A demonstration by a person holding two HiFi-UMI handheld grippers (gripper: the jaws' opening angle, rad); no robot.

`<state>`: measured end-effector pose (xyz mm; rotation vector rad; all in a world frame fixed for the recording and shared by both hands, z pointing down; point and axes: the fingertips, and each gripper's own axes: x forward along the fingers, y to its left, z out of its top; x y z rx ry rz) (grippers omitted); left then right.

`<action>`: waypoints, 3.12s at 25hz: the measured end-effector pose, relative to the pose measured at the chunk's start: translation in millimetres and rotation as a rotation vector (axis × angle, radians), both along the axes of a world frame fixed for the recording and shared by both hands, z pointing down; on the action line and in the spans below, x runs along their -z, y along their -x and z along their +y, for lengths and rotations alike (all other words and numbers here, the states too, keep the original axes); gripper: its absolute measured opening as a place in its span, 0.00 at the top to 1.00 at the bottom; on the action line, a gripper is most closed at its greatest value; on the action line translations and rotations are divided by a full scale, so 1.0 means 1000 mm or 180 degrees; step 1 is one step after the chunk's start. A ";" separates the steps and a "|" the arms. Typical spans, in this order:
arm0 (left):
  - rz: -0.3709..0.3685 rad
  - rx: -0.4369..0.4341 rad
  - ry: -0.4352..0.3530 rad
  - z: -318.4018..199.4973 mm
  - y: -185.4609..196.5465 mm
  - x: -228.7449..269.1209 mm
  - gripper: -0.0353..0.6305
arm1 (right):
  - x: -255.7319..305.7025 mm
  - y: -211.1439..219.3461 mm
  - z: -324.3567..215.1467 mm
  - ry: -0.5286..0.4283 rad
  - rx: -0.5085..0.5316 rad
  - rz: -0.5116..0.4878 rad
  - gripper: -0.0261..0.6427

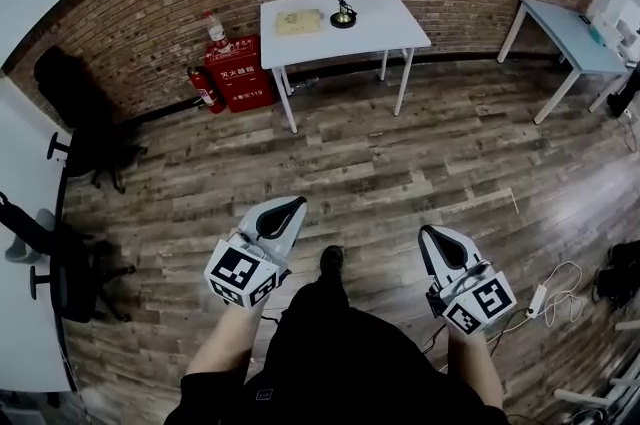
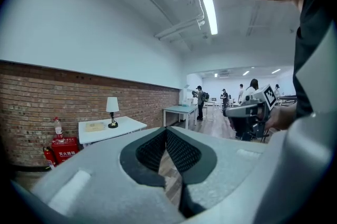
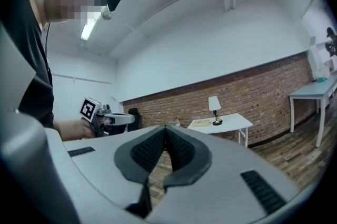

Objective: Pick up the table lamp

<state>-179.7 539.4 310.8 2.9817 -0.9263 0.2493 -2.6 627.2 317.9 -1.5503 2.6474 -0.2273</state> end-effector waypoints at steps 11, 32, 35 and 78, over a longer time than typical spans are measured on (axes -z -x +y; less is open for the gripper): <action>0.0065 0.0011 0.0108 -0.150 -0.035 -0.017 0.94 | 0.003 -0.042 -0.152 -0.0064 -0.0066 -0.0057 0.94; 0.0095 0.0034 0.0051 -0.463 -0.103 0.014 0.94 | -0.010 -0.088 -0.488 0.0081 0.0133 -0.0193 0.93; 0.0131 0.0138 0.0050 -0.510 -0.115 0.014 0.94 | -0.016 -0.096 -0.538 0.0077 0.0252 -0.0229 0.90; 0.0059 0.0499 0.0177 -0.878 -0.154 -0.104 0.94 | -0.131 -0.089 -0.957 0.0113 0.0210 0.0564 0.75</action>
